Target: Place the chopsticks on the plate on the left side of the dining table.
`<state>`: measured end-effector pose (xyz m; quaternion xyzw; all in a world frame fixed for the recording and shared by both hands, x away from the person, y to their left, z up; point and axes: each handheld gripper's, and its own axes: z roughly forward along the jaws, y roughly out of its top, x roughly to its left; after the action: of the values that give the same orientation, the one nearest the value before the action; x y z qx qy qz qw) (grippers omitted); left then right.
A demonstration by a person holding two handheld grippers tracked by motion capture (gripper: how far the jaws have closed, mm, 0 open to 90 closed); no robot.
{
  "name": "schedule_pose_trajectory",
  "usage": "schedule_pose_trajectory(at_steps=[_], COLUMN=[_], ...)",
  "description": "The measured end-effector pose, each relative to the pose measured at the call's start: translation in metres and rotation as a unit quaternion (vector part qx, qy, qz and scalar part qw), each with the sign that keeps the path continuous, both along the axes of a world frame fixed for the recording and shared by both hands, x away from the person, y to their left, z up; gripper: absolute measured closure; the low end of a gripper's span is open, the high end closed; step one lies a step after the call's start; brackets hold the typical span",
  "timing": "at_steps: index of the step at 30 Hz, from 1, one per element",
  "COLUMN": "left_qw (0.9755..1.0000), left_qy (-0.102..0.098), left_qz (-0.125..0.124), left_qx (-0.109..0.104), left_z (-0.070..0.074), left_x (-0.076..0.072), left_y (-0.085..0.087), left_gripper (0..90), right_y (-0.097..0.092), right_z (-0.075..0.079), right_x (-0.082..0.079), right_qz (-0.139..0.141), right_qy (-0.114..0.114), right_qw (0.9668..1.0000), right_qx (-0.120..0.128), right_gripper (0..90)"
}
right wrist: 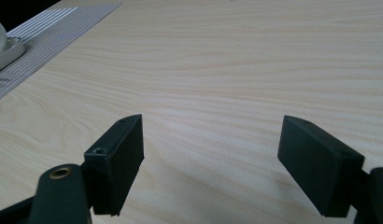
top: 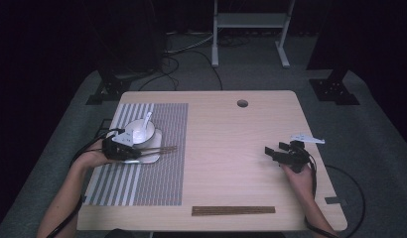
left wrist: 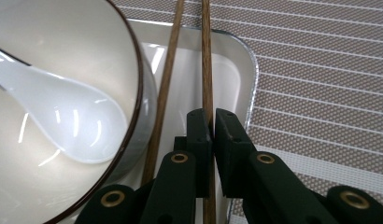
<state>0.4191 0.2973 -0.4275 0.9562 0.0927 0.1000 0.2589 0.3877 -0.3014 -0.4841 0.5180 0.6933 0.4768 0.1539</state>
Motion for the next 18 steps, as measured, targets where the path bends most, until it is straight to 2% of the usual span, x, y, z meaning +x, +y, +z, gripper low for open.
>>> schedule_pose_trajectory(at_steps=[4,15,18], left_qw=[1.0000,1.0000,0.9999], left_qy=[-0.002,-0.009,-0.014], left_qz=[-0.002,0.001,0.005], left_qx=[0.007,0.003,0.000], left_z=[-0.0024,-0.0018,0.0014], left_x=[-0.0002,0.0006,-0.0005], left_y=[0.0001,-0.0009,0.0007], left_gripper=[84.4,84.0,81.2], right_y=[0.0000,0.0000,0.0000], right_z=[0.0000,0.0000,0.0000], right_x=[-0.0001,-0.0002,-0.0002], right_qz=[0.000,0.000,0.001], right_qy=[0.001,0.001,0.001], right_qw=[1.0000,1.0000,1.0000], right_qx=[0.000,0.000,0.000], right_gripper=[21.2,21.3,21.3])
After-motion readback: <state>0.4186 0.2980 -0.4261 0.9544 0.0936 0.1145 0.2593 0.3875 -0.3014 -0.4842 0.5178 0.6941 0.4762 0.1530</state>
